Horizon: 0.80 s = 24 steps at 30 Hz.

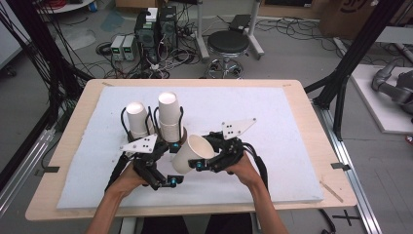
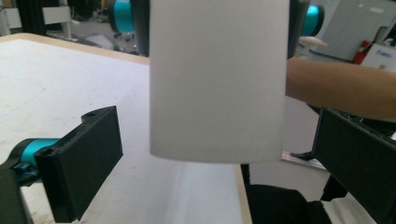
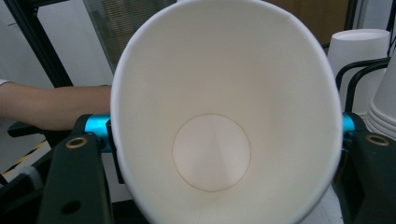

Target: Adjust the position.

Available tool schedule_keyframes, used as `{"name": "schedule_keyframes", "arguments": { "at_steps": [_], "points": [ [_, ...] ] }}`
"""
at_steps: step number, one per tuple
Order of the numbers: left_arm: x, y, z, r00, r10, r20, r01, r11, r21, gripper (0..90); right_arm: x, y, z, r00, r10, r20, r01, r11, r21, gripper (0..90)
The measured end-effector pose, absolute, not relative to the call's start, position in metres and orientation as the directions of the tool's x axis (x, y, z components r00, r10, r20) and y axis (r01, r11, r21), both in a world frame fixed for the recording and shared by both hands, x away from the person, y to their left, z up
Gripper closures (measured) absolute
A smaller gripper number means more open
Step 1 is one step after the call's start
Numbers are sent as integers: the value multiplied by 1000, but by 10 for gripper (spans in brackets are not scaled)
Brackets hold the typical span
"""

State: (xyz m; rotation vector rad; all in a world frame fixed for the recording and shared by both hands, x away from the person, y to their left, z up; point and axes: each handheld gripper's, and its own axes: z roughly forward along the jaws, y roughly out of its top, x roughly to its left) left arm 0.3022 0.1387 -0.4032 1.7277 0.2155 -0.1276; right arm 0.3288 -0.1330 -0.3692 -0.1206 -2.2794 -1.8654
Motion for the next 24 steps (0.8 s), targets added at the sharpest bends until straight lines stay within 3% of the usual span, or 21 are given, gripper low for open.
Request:
{"name": "schedule_keyframes", "arguments": {
  "at_steps": [13, 24],
  "points": [
    [300, 151, -399, 974, 134, -180, 208, -230, 951, 17, 329, -138, -367, -981, -40, 188, 176, 208, 962, 316],
    [293, 192, -402, 940, 312, -135, 238, -318, 918, 17, 329, -147, -368, -985, 14, 172, 170, 235, 957, 315]
  ]
}}
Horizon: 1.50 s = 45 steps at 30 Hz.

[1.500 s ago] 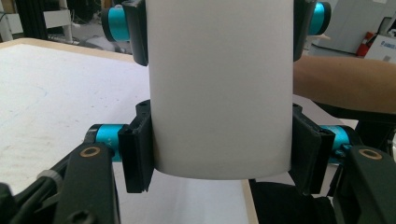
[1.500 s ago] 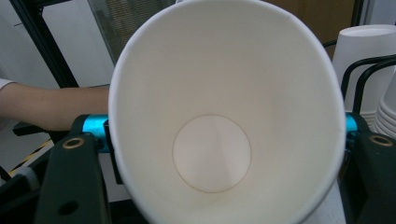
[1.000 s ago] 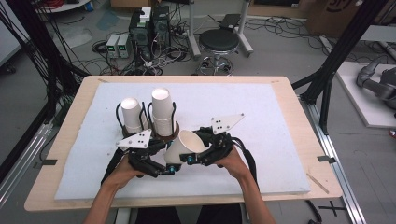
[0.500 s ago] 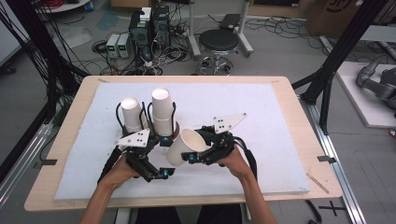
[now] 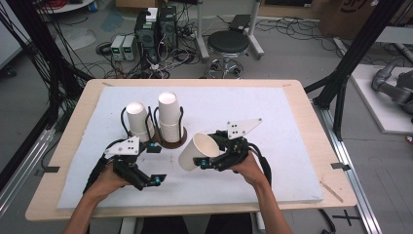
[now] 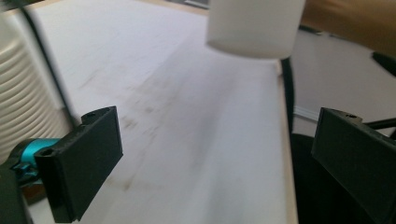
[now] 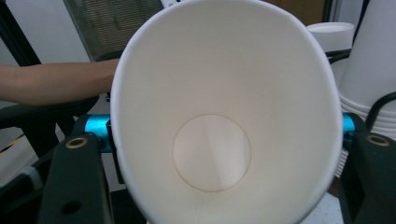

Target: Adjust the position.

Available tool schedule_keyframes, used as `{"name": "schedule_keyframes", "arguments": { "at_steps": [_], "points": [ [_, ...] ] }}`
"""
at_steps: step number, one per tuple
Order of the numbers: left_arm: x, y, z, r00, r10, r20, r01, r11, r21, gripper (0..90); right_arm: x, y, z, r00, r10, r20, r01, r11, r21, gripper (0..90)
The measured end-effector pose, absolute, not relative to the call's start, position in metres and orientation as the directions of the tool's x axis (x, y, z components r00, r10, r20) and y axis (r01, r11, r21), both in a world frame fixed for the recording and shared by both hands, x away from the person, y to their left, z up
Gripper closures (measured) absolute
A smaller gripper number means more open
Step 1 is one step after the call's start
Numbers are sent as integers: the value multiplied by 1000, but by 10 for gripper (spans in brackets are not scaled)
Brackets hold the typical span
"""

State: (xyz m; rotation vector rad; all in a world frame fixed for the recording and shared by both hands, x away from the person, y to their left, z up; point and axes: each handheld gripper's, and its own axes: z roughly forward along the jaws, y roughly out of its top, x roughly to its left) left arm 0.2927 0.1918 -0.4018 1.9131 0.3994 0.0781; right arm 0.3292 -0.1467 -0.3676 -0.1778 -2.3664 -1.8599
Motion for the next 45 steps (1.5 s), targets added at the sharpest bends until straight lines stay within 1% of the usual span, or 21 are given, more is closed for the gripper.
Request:
{"name": "schedule_keyframes", "arguments": {
  "at_steps": [5, 9, 18, 21, 28, 32, 35, 45],
  "points": [
    [292, 216, -415, 906, 400, -142, 274, -296, 915, 17, 330, -152, -371, -985, 62, 161, 171, 246, 954, 315],
    [289, 227, -425, 875, 466, -133, 287, -276, 917, 17, 330, -155, -374, -984, 97, 152, 172, 258, 951, 315],
    [281, 246, -429, 793, 604, -86, 272, -224, 936, 17, 328, -162, -375, -977, 181, 115, 161, 264, 951, 315],
    [279, 250, -432, 768, 636, -77, 274, -219, 936, 17, 328, -164, -376, -973, 208, 104, 157, 259, 953, 315],
    [279, 256, -438, 733, 676, -76, 272, -190, 943, 17, 327, -168, -380, -965, 250, 84, 155, 279, 948, 315],
    [279, 260, -439, 719, 690, -77, 266, -172, 948, 17, 327, -172, -381, -959, 266, 92, 166, 270, 949, 315],
    [279, 261, -441, 713, 696, -84, 262, -153, 953, 17, 327, -173, -382, -957, 275, 90, 166, 270, 948, 315],
    [282, 260, -449, 709, 699, -93, 270, -148, 951, 17, 327, -176, -382, -955, 283, 92, 169, 260, 951, 315]
  ]
}}
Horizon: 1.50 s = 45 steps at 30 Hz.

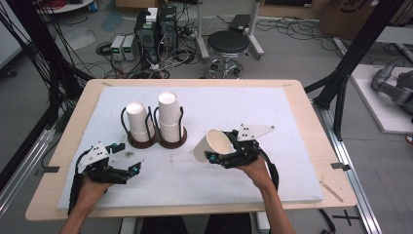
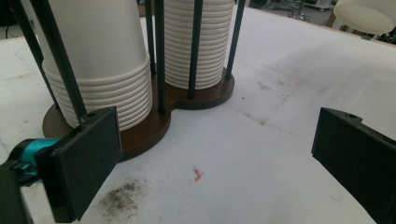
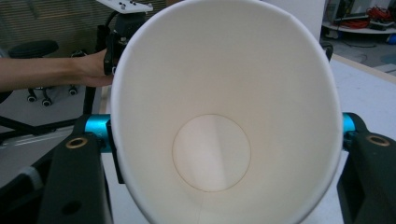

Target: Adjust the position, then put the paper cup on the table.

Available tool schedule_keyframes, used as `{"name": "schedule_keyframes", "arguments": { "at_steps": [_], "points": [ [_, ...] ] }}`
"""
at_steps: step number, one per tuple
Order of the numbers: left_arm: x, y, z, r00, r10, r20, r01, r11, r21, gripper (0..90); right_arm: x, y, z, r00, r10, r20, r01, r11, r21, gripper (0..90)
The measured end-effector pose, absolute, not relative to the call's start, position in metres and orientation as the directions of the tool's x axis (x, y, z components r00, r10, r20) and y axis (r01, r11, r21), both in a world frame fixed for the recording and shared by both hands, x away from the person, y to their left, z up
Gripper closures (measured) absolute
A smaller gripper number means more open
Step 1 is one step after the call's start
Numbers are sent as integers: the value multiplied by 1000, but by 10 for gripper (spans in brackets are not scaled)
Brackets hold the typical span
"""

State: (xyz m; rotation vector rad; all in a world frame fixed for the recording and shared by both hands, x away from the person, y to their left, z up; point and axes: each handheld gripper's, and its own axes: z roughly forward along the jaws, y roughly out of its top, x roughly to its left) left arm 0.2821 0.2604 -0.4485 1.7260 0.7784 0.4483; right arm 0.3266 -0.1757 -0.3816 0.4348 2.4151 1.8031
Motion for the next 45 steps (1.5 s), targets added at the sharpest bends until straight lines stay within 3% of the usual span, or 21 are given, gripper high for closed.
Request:
{"name": "schedule_keyframes", "arguments": {
  "at_steps": [23, 45],
  "points": [
    [284, 258, -448, 694, 714, -91, 261, -131, 957, 17, 327, -185, -378, -941, 327, 86, 172, 244, 954, 315],
    [280, 263, -455, 680, 727, -94, 267, -127, 955, 17, 332, -158, -387, -909, 415, 19, 190, 375, 907, 315]
  ]
}}
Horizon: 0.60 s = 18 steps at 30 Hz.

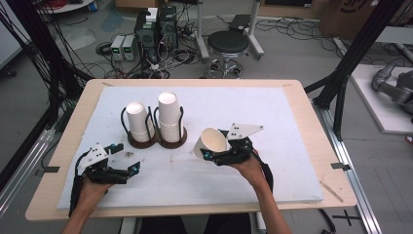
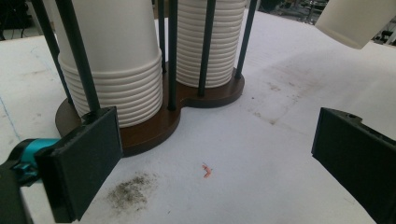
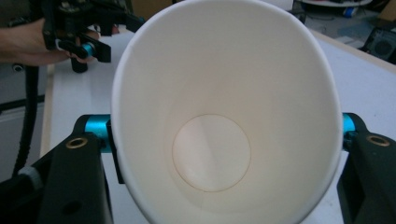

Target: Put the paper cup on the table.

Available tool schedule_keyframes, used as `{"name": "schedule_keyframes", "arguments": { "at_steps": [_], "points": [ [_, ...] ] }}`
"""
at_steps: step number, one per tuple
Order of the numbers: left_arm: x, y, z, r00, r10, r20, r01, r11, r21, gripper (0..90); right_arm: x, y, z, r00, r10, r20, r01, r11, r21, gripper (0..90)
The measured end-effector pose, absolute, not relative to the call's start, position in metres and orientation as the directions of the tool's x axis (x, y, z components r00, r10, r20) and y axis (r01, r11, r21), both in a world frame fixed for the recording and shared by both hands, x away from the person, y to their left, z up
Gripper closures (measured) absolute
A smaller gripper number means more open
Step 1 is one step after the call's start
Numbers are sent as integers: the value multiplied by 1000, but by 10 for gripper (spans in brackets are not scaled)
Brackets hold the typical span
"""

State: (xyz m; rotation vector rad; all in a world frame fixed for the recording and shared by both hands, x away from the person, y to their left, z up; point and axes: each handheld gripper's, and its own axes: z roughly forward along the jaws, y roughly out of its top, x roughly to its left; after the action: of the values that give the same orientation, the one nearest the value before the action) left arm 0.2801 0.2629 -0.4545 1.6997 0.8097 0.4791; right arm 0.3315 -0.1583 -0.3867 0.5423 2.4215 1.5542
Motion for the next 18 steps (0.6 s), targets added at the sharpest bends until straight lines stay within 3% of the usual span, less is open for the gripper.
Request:
{"name": "schedule_keyframes", "arguments": {
  "at_steps": [18],
  "points": [
    [279, 263, -455, 681, 728, -82, 258, -133, 957, 17, 336, -137, -401, -914, 405, 4, 236, 524, 818, 315]
  ]
}}
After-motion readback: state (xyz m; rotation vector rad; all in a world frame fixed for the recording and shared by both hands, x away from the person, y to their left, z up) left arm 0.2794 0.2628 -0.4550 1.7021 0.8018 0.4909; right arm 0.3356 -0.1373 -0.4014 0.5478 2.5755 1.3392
